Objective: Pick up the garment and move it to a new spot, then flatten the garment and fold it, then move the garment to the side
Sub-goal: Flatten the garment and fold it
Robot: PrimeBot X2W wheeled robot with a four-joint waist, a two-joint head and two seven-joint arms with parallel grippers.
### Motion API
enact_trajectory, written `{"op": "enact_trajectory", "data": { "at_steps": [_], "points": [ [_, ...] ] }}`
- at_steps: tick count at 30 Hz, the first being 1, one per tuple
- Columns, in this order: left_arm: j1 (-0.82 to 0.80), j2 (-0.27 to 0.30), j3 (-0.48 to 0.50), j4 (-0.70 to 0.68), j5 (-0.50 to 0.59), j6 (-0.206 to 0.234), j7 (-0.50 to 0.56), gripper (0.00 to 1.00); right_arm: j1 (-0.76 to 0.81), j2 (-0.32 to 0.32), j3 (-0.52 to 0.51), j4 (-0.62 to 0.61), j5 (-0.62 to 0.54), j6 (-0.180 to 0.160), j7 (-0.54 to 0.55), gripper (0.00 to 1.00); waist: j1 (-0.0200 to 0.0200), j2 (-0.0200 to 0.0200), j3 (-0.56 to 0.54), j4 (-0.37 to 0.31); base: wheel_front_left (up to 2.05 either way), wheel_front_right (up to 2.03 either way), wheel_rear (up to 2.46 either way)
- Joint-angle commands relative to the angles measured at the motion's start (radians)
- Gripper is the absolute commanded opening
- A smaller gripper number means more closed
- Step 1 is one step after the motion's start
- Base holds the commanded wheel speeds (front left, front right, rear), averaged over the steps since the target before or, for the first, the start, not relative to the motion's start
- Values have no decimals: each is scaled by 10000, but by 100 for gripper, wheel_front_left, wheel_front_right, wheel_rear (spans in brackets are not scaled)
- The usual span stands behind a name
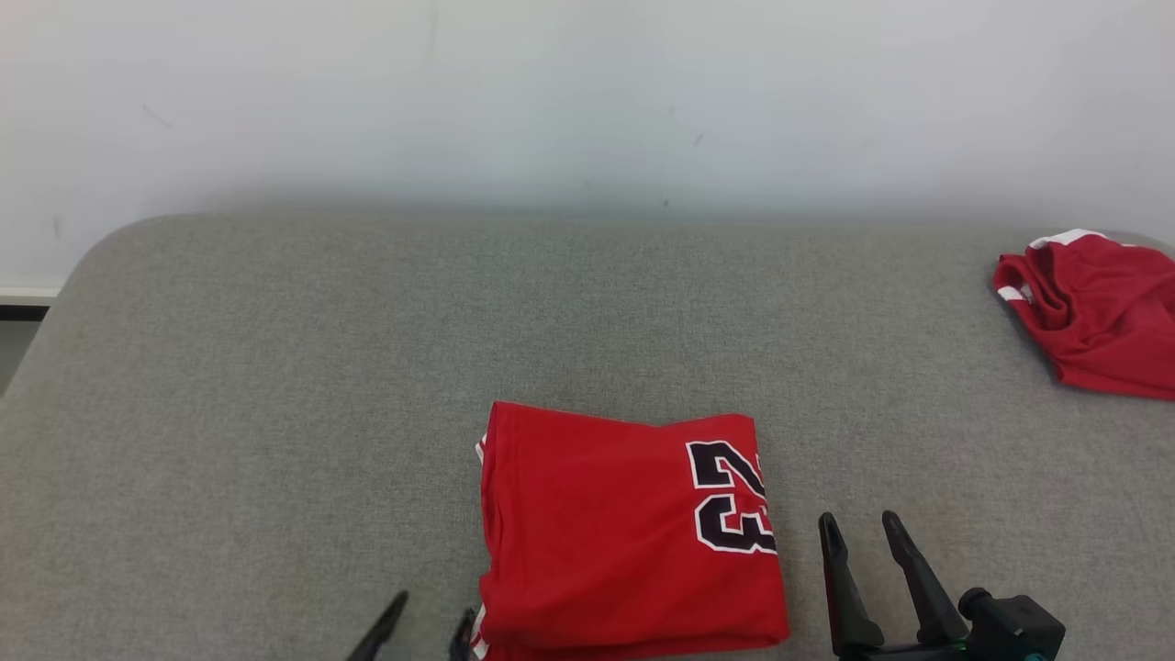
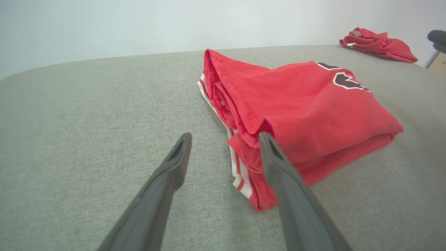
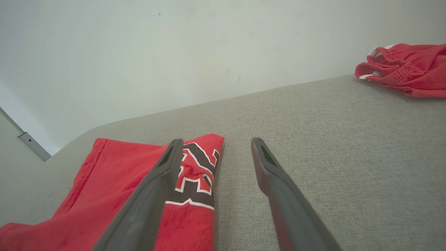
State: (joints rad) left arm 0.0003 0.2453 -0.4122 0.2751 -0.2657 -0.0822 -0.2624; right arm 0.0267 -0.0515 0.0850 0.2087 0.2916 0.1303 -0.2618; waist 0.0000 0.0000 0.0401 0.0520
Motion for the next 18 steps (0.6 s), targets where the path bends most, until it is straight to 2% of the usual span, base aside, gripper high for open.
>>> {"op": "enact_trajectory", "data": {
  "at_steps": [1, 9, 18],
  "points": [
    [146, -81, 179, -170, 71, 57, -21, 100, 124, 25, -28, -44, -65, 1, -39, 100, 0, 0, -55, 32, 0, 0, 0],
    [636, -546, 1927, -1291, 547, 325, -21, 100, 104, 24, -437, -366, -194, 1, -39, 100, 0, 0, -290, 34, 0, 0, 0],
    [734, -1222, 3509, -1693, 976, 291, -21, 100, 195, 24, -967, -547, -311, 1, -39, 100, 0, 0, -411, -51, 0, 0, 0]
  ]
}}
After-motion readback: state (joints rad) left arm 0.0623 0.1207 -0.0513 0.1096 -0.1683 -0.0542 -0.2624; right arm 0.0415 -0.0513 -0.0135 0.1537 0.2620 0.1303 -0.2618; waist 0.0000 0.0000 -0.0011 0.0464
